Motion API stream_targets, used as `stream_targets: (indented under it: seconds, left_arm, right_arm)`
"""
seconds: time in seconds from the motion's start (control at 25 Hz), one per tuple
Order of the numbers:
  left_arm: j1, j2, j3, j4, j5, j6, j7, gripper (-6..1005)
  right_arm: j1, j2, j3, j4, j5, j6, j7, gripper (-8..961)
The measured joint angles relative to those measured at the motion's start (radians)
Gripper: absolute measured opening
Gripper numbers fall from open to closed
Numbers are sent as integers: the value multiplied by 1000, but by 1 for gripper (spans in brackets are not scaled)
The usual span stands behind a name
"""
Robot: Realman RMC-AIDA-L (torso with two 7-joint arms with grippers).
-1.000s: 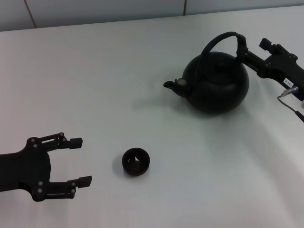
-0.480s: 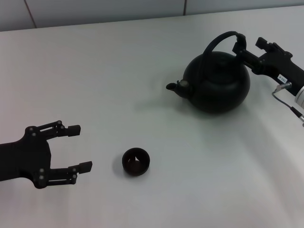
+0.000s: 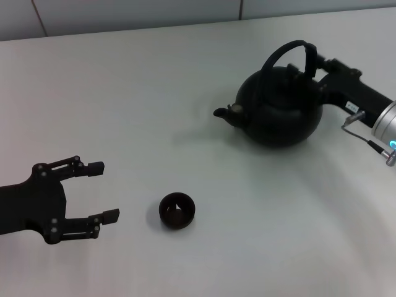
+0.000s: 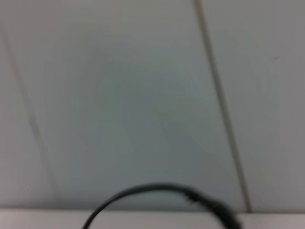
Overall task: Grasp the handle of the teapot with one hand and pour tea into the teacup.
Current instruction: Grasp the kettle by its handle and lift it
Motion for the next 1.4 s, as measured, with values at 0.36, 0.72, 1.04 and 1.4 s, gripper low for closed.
stream_targets:
  seconds: [0.36,0.72,1.04,1.4]
  left_arm:
    - [1,-1,0,-1,0,-8,7,843]
    - [0,-2,1,-4,0,-29,8,842]
    - [0,-1,2,-3,0,-34,8,842]
    - [2,0,5,-6,3,-35,8,843]
  right_arm:
    - [-4,2,-8,-7,25,-1,0,498]
    - [-8,2,-7,-6,53,-7,-11,196]
    - [-6,4,-8,8,89,-6,-26,132]
    - [-31,1,-18,-18,90,-66,-27,131]
